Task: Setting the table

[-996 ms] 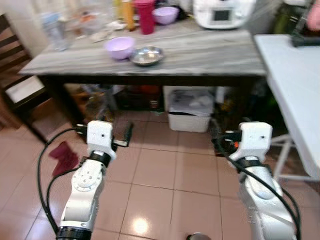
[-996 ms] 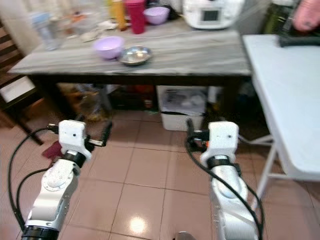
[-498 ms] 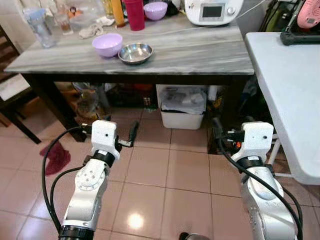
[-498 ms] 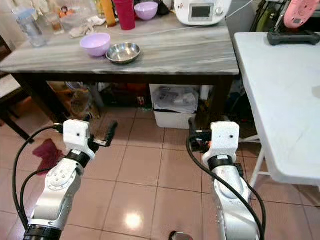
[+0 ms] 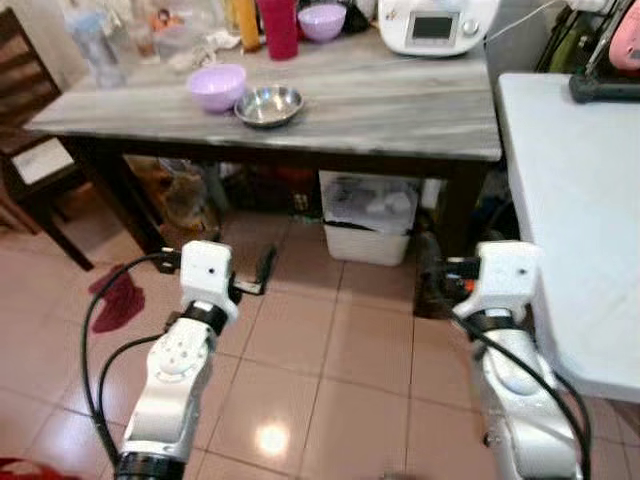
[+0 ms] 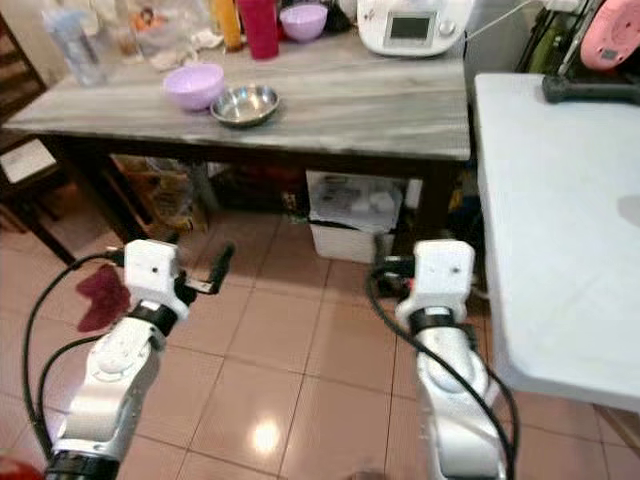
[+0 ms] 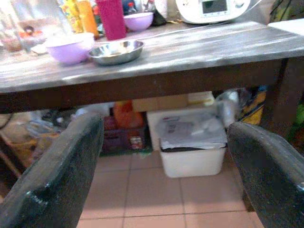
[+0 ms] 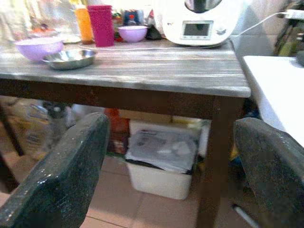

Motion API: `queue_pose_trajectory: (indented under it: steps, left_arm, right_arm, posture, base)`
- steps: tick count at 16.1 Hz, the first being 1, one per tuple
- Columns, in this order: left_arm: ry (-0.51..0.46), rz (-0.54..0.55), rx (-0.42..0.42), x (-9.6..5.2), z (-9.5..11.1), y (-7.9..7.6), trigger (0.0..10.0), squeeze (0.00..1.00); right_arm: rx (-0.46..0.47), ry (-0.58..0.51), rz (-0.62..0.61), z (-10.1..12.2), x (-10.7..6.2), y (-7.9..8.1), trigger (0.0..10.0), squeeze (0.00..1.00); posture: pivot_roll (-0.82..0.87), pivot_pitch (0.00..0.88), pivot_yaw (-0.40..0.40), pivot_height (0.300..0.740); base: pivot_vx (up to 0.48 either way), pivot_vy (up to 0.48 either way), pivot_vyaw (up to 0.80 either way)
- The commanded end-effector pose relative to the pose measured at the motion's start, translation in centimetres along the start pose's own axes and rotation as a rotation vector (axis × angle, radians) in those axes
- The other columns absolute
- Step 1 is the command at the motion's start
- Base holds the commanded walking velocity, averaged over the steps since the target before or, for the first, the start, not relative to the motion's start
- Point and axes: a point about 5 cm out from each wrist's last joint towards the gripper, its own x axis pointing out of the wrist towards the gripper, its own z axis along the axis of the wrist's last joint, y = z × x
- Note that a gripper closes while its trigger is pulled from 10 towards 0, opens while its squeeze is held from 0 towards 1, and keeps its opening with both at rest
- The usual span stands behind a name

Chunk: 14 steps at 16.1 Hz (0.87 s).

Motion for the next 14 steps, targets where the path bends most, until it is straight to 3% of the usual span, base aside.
queue_pose_trajectory:
  steps: [1,4,8,14]
  left_arm:
    - [0.004,-0.013,0.003,-0.21,-0.11,-0.05,10.0,0.0]
    - [0.006,-0.019,0.001,-0.22,-0.1,-0.06,10.0,0.0]
    - [0.005,-0.024,-0.005,-0.17,-0.07,-0.15,10.0,0.0]
    - [0.012,-0.042,0.003,-0.41,-0.27,-0.41,10.0,0.0]
  right_arm:
    - [0.011,-0.001,-0.01,0.09,-0.25,-0.29,10.0,0.0]
    - [0.022,0.016,-0.011,-0.1,-0.39,-0.37,10.0,0.0]
    - [0.019,0.014,-0.009,-0.08,-0.39,-0.33,10.0,0.0]
    - [0.014,0.014,0.002,-0.1,-0.39,-0.11,10.0,0.0]
  posture:
    - [-0.19,0.105,0.108,0.74]
    - [-0.19,0.11,0.108,0.74]
    - [-0.19,0.113,0.108,0.74]
    - [-0.19,0.115,0.107,0.74]
  base:
    - [0.0,-0.285,0.0]
    - [0.0,-0.292,0.0]
    - [0.0,-0.291,-0.75]
    - [0.0,-0.292,0.0]
